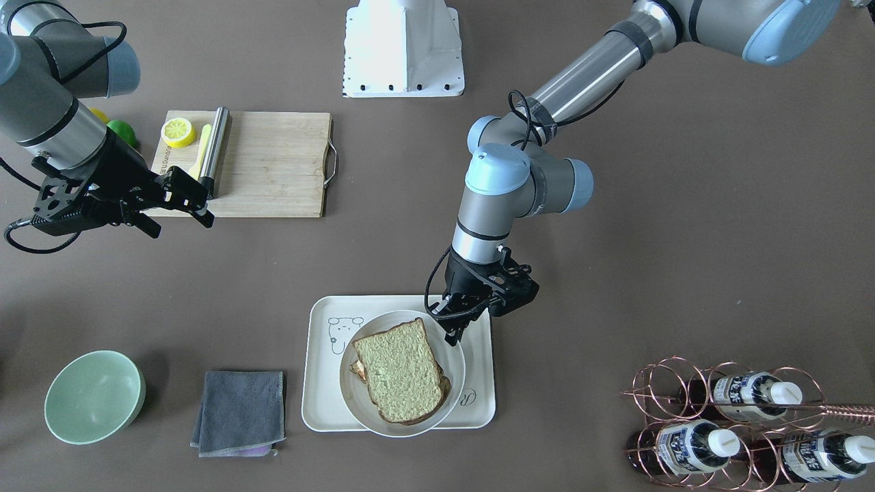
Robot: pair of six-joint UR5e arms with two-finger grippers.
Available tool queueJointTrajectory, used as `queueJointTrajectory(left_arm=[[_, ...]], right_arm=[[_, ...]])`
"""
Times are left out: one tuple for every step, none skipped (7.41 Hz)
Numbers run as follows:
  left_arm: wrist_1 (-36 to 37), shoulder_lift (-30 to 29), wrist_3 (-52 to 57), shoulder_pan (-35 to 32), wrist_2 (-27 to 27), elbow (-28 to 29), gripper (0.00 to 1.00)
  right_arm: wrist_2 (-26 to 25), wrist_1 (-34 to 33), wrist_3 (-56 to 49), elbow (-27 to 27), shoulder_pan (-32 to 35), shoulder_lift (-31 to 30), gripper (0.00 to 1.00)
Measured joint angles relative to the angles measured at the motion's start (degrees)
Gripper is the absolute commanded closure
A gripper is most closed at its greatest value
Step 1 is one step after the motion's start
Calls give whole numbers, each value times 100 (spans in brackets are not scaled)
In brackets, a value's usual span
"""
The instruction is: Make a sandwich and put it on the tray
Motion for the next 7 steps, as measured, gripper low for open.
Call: queueJointTrajectory(left_arm=[[-27, -3, 41, 39, -12, -8, 42], [-37, -2, 70, 59, -58, -26, 8], [-45, 18, 165, 67, -106, -60, 4], [-59, 55, 391, 67, -127, -115, 3], [-89, 101, 561, 40, -156, -186, 3], [-103, 136, 735, -72, -295, -297, 3], [-100, 196, 924, -234, -475, -497, 3]], right_arm=[[2, -1, -4, -3, 21, 4, 0], [8, -4, -6, -6, 70, 6, 0], [33, -7, -7, -7, 119, 7, 0], [76, -8, -7, -7, 156, 7, 0], [154, -10, -7, -7, 193, 8, 0], [249, -18, -7, -7, 249, 8, 0], [308, -16, -12, -2, 306, 6, 0]])
